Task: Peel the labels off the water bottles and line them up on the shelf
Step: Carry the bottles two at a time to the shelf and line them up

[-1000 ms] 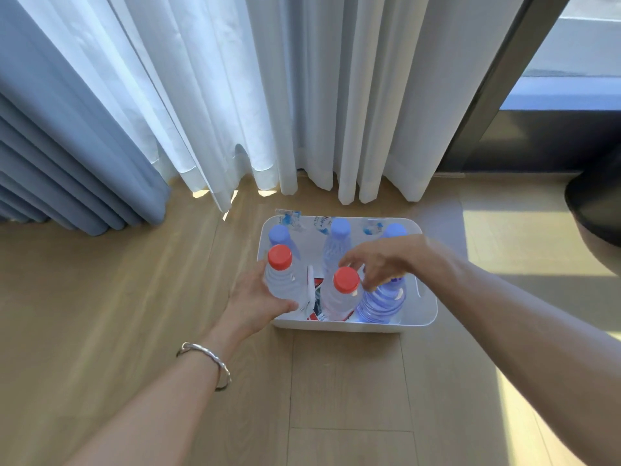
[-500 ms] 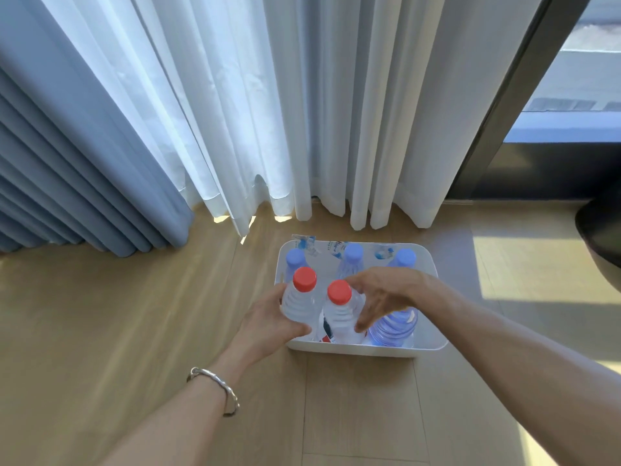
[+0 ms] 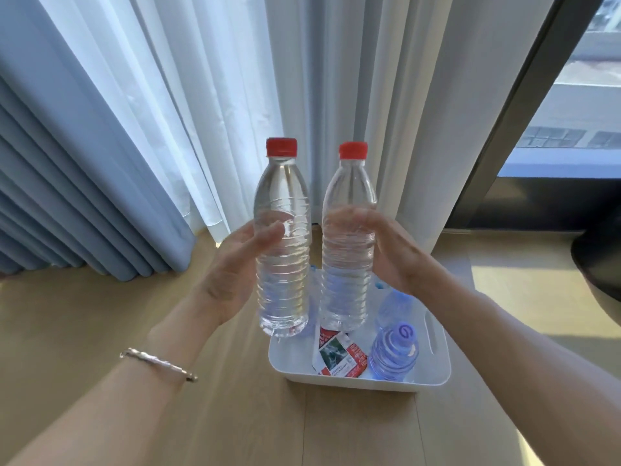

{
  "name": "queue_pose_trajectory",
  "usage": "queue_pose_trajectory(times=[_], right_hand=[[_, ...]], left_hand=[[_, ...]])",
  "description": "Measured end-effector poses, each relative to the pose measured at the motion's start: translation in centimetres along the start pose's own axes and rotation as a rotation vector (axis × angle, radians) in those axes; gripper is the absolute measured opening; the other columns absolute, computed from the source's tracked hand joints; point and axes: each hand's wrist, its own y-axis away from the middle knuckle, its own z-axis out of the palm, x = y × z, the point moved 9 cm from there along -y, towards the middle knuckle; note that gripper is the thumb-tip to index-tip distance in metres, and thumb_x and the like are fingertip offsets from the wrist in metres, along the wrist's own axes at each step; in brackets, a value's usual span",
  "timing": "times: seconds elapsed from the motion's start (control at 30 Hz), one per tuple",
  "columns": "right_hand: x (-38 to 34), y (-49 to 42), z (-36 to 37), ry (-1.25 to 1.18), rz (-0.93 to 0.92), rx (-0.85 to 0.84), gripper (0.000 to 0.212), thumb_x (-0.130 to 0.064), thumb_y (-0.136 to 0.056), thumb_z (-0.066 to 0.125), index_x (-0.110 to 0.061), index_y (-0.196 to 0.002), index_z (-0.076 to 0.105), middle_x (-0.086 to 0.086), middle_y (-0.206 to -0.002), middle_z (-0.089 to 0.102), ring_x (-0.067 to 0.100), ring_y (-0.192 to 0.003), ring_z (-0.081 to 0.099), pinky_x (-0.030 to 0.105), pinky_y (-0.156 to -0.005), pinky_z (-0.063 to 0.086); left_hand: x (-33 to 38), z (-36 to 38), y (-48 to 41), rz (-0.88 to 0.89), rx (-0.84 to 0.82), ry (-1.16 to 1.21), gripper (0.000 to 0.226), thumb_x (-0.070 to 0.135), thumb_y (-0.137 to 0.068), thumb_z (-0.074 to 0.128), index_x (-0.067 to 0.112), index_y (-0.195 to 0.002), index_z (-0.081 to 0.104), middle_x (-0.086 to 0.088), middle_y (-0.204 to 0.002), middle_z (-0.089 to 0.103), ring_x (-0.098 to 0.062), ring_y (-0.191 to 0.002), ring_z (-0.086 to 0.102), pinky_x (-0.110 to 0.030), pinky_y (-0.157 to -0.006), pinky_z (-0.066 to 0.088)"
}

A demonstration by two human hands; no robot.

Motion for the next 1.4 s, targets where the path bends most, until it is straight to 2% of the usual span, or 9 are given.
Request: queue_pose_trajectory(times=[0.07, 0.17, 0.27, 0.37, 0.63, 0.77, 0.87, 1.2, 1.4], right_hand=[[-1.1, -0.1, 0.3, -0.053, -0.048, 0.091, 0.061, -0.052, -0.068, 0.07, -0.001, -0.102, 0.066, 0.017, -0.102, 0.064, 0.029, -0.098, 0.062, 0.048, -0.097, 0.047], [-2.0, 0.3, 0.5, -0.017, -0.076, 0.208, 0.1, -0.077, -0.05, 0.072, 0.003, -0.111, 0.063, 0.02, -0.114, 0.067, 0.035, -0.111, 0.063, 0.056, -0.102, 0.044], [-3.0, 1.0, 1.0, 0.03, -0.125, 0.21, 0.099, -0.085, -0.045, 0.066, -0.012, -0.111, 0.067, 0.007, -0.106, 0.073, 0.023, -0.102, 0.069, 0.043, -0.091, 0.054], [-3.7, 1.7, 1.2, 0.06, -0.177, 0.225, 0.112, -0.085, -0.039, 0.068, -0.005, -0.117, 0.06, -0.001, -0.095, 0.075, 0.015, -0.093, 0.072, 0.031, -0.078, 0.057], [-3.6, 2.0, 1.6, 0.076, -0.117, 0.321, 0.065, -0.063, -0.063, 0.066, -0.015, -0.106, 0.068, -0.002, -0.091, 0.076, 0.014, -0.087, 0.073, 0.032, -0.074, 0.055], [-3.7, 2.4, 1.9, 0.075, -0.115, 0.335, 0.082, -0.08, -0.051, 0.065, -0.018, -0.104, 0.07, -0.001, -0.096, 0.075, 0.013, -0.089, 0.073, 0.027, -0.074, 0.058], [-3.8, 2.3, 1.8, 0.07, -0.1, 0.356, 0.083, -0.073, -0.056, 0.067, -0.009, -0.109, 0.067, 0.001, -0.094, 0.075, 0.015, -0.087, 0.073, 0.031, -0.075, 0.055], [-7.0, 1.3, 1.8, 0.126, -0.163, 0.382, 0.078, -0.069, -0.057, 0.061, -0.011, -0.109, 0.064, -0.006, -0.088, 0.075, 0.012, -0.083, 0.073, 0.036, -0.081, 0.055], [-17.1, -0.8, 1.9, 0.192, -0.292, 0.397, 0.08, -0.074, -0.059, 0.06, -0.016, -0.115, 0.063, 0.001, -0.101, 0.074, 0.014, -0.092, 0.072, 0.044, -0.09, 0.054]], left_hand=[[0.9, 1.1, -0.2, 0.04, -0.002, 0.033, 0.074, 0.06, -0.048, 0.085, 0.02, -0.108, 0.07, -0.006, -0.103, 0.073, -0.024, -0.096, 0.069, -0.039, -0.083, 0.053], [2.3, 2.0, 0.0, 0.107, 0.057, -0.029, 0.076, 0.066, -0.057, 0.078, 0.021, -0.116, 0.063, 0.0, -0.107, 0.074, -0.018, -0.103, 0.069, -0.037, -0.088, 0.054], [3.4, 2.4, 0.8, 0.143, 0.137, -0.24, 0.077, 0.074, -0.063, 0.066, 0.027, -0.124, 0.056, 0.013, -0.107, 0.073, -0.002, -0.101, 0.068, -0.027, -0.091, 0.052], [3.2, 2.5, 1.3, 0.155, 0.179, -0.235, 0.095, 0.073, -0.051, 0.073, 0.021, -0.128, 0.052, 0.011, -0.1, 0.075, -0.004, -0.093, 0.071, -0.021, -0.081, 0.054], [3.4, 2.2, 1.8, 0.135, 0.218, -0.156, 0.062, 0.057, -0.065, 0.068, 0.019, -0.114, 0.065, -0.002, -0.103, 0.075, -0.018, -0.096, 0.072, -0.04, -0.087, 0.055], [3.5, 2.1, 2.0, 0.092, 0.244, -0.183, 0.06, 0.06, -0.065, 0.068, 0.018, -0.109, 0.067, -0.005, -0.099, 0.075, -0.022, -0.094, 0.072, -0.05, -0.091, 0.054], [3.6, 2.1, 2.1, 0.086, 0.25, -0.18, 0.059, 0.06, -0.064, 0.068, 0.02, -0.108, 0.067, -0.003, -0.099, 0.075, -0.02, -0.093, 0.072, -0.05, -0.092, 0.054], [8.4, 2.6, 1.1, 0.278, 0.207, -0.181, 0.03, 0.04, -0.068, 0.075, 0.026, -0.093, 0.065, 0.008, -0.085, 0.077, -0.007, -0.082, 0.073, -0.014, -0.066, 0.052], [18.5, 3.7, -0.8, 0.476, 0.168, -0.214, 0.045, 0.049, -0.066, 0.071, 0.02, -0.1, 0.066, 0.004, -0.089, 0.076, -0.013, -0.085, 0.074, -0.021, -0.07, 0.055]])
